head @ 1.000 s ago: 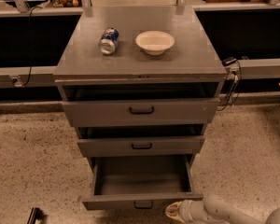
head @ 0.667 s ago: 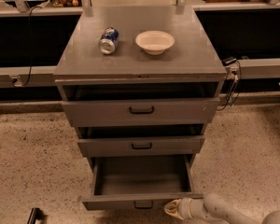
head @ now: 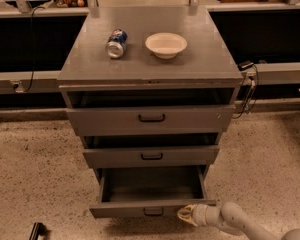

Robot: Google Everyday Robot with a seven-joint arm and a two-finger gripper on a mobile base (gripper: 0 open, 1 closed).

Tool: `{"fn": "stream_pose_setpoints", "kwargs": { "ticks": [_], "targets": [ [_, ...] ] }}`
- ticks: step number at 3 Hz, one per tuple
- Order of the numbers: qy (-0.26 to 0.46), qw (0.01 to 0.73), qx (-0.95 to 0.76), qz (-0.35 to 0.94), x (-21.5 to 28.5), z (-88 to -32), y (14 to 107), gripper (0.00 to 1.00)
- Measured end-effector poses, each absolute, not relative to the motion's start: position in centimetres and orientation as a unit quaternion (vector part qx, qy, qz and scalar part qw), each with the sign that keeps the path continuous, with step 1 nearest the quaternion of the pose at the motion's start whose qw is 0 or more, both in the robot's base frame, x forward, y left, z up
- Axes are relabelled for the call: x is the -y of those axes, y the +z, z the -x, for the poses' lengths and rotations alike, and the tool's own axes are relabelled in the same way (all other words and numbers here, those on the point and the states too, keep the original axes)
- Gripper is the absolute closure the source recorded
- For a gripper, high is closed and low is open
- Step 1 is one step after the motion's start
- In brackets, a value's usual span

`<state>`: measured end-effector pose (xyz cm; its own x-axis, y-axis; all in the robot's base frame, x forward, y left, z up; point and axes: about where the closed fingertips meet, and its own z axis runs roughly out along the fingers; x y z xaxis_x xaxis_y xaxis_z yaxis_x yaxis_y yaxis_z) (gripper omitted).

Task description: Close bottom drawer

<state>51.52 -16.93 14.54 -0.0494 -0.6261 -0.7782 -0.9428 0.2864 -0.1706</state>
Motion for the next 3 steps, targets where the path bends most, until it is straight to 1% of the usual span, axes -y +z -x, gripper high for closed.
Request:
{"fn": "stream_pose_setpoints", "kwargs": {
  "ticks": [1, 3],
  "targets": [
    [0.193, 0.407, -0.694, 0.562, 17.1, -52.7, 14.8, 1.00],
    [0.163, 0.430, -0.683, 0.568, 17.9, -58.0, 15.5, 1.00]
  ]
}}
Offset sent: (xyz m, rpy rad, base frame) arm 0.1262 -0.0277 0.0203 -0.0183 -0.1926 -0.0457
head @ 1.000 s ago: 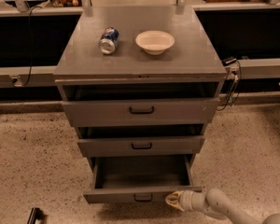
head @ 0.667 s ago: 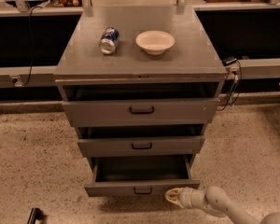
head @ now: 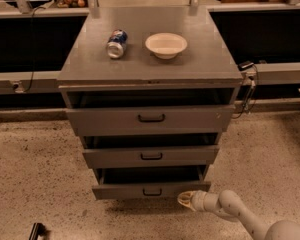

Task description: Close bottom drawer

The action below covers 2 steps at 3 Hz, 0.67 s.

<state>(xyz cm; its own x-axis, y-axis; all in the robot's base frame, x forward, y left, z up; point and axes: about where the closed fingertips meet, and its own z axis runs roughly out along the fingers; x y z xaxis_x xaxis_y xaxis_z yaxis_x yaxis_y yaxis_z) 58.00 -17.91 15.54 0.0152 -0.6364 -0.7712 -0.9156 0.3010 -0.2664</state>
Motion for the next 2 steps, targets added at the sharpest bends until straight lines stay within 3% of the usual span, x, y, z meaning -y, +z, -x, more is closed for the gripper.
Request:
{"fn": "stream_pose_setpoints", "kwargs": {
  "ticks": [2],
  "targets": [
    [0.133, 0.445, -0.671, 0.578, 18.9, -65.0, 16.4, 1.00]
  ]
}}
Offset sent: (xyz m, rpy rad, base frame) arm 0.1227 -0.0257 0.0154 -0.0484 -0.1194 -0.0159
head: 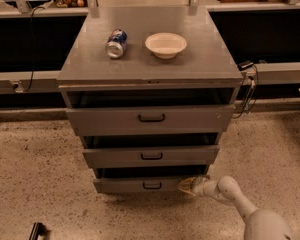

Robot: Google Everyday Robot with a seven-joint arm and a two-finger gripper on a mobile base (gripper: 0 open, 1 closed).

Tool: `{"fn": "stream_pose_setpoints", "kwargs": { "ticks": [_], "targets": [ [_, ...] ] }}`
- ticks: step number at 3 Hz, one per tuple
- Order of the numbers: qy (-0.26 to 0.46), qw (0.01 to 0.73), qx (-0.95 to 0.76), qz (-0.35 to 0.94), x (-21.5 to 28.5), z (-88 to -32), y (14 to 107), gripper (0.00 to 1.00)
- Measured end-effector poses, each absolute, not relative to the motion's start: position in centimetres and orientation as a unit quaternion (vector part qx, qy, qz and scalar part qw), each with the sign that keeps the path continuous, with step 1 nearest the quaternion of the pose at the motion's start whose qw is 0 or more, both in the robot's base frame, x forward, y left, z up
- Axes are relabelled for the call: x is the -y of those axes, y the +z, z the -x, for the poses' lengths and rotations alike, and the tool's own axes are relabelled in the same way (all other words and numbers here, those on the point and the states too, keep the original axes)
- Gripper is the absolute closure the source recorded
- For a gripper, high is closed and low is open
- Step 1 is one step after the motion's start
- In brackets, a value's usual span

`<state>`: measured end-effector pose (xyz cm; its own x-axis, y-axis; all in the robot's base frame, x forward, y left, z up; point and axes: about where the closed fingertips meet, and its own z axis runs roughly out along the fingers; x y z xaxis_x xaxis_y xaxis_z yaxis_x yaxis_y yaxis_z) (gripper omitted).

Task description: Close bottom drawer

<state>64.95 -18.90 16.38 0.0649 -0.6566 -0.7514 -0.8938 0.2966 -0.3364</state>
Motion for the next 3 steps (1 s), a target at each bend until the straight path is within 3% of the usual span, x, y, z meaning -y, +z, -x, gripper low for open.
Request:
{"fn": "stream_pose_setpoints", "kwargs": {
  "ticks": [2, 3],
  "targets": [
    [0.118, 0.468, -0.650, 0.587, 19.5, -67.1, 18.3, 1.00],
    [0.167, 0.457, -0.649, 0.585, 18.1, -62.3, 18.1, 1.00]
  ]
}}
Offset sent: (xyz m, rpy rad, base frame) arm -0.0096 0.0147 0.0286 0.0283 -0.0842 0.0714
